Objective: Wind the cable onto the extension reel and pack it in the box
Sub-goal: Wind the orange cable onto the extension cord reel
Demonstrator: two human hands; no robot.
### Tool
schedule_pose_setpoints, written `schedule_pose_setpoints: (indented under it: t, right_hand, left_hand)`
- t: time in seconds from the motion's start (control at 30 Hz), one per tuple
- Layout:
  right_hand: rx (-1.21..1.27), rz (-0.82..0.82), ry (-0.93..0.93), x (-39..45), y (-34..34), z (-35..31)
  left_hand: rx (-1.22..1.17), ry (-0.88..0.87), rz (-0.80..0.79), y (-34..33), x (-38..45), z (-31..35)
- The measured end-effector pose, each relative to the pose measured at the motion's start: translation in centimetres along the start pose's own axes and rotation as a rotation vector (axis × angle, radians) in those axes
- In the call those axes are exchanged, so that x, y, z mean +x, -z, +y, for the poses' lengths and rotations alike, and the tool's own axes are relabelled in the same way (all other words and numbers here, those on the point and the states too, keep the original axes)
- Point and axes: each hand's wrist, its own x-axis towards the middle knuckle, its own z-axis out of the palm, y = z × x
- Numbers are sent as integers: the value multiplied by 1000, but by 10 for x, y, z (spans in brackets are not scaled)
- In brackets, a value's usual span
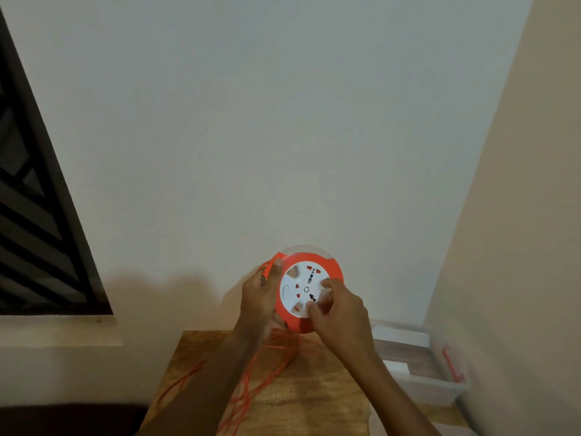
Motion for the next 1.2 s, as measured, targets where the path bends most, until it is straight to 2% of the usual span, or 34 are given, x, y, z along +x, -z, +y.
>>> schedule_pose_setpoints:
  t: [0.07, 0.13, 0.23, 0.4, 0.5, 0.6, 0.73, 0.83, 0.93, 0.97, 1.07, 1.1, 1.13, 1.17, 1.2]
  right_hand:
    - [-191, 11, 262, -2, 5, 4]
    - [-332, -46, 454, 0, 8, 1]
    - [-463, -131, 564, 6, 14, -6]
    - [-602, -301, 660, 11, 27, -14]
    - [-733, -415, 695, 12, 32, -17]
    - [-915, -405, 727, 11, 30, -19]
    - [-987, -397, 544, 19, 25, -21]
    - [-850, -371, 381, 23, 23, -22]
    - [-600, -355, 202, 21, 17, -21]
    - [-399, -355, 73, 20, 17, -22]
    - [572, -436, -451, 16, 19, -32]
    - [824, -450, -579, 13, 17, -35]
    - [932, -450, -633, 12, 14, -35]
    - [917, -443, -627, 10, 12, -34]
    - [794, -410, -568, 9, 11, -32]
  left_hand:
    - [22, 2, -41, 3, 4, 6]
    - [64, -9, -69, 4, 5, 10]
    - [97, -30, -106, 2, 6, 12]
    - [172, -92, -142, 1, 11, 13]
    - [162, -53, -167, 0, 11, 13]
    - [186, -34, -185, -2, 13, 14]
    - [185, -78, -147, -10, 15, 16]
    - [154, -93, -126, -11, 17, 19]
    - [160, -114, -141, -11, 19, 20]
    - [138, -111, -135, -11, 20, 19]
    - [88, -73, -100, -11, 21, 19]
    - [104, -62, -96, -11, 23, 19]
    - [122, -54, -98, -11, 24, 19]
    - [125, -47, -98, -10, 25, 19]
    - [117, -37, -96, -9, 27, 19]
